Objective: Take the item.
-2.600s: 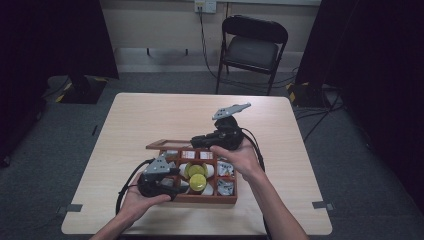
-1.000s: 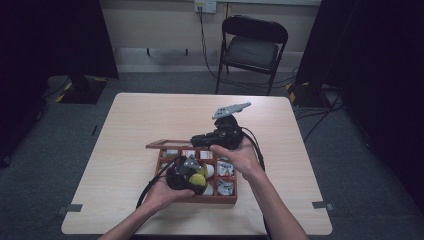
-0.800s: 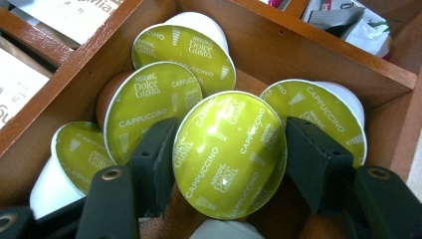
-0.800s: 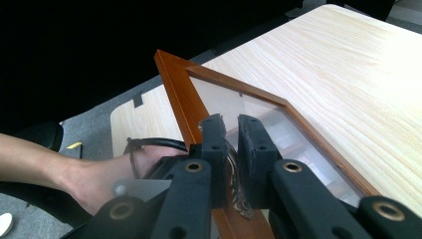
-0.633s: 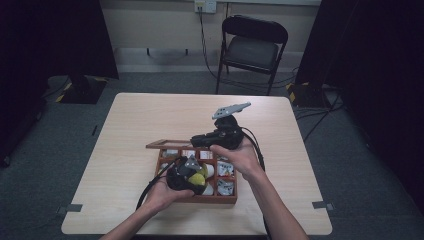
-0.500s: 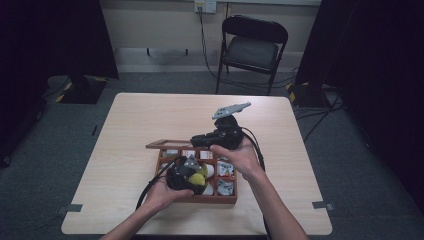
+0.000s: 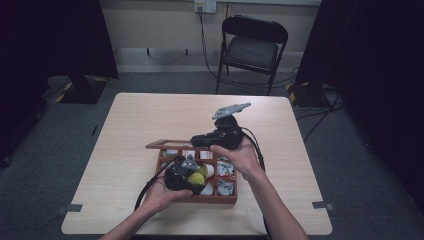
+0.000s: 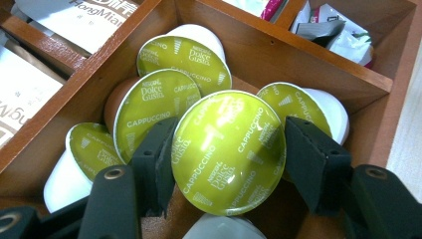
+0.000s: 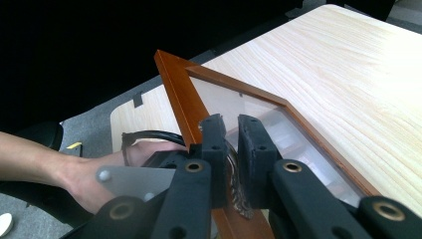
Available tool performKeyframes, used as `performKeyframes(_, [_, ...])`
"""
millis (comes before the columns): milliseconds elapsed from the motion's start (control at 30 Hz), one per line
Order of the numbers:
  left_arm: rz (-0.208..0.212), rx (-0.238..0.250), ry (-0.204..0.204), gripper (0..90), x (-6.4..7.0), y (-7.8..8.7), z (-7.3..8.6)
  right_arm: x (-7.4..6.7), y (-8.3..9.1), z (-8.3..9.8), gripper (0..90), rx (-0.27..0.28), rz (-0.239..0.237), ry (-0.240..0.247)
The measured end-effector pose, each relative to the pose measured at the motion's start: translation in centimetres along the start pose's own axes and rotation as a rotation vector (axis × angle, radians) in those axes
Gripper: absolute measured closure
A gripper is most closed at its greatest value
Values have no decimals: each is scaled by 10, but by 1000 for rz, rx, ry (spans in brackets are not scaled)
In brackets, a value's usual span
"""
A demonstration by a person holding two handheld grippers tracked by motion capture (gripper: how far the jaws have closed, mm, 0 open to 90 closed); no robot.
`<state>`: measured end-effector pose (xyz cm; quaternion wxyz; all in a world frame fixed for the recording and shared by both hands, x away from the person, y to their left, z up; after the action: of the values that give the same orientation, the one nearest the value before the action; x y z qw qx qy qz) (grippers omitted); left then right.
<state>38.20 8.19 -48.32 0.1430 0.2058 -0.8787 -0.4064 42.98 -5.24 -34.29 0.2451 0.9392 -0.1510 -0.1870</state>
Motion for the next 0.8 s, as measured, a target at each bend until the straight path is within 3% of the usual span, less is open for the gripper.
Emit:
performKeyframes(300, [-17,36,-2,405,1,11,-1,0,0,0,822,1,0,-1])
performKeyframes(367, [-13,27,-14,405,3,13,0,0,0,0,822,0,0,-1])
performKeyframes(600, [7,66,-18,405,8,26,-1,0,0,0,822,0,1,-2])
performKeyframes(800, [13,87,-49,405,12,39,-2,0,0,0,822,0,1,-1])
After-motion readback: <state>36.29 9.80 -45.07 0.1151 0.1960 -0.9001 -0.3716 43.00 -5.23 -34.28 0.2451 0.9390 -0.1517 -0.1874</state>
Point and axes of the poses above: each handheld gripper's, and its own axes: y roughly backward along the jaws, z roughly out of its underside, x roughly to its right, the point moved 3 cm from there along -y, roughly forward along the jaws, and after that the axes turned 1 degree about z, right-handed, at the moved point
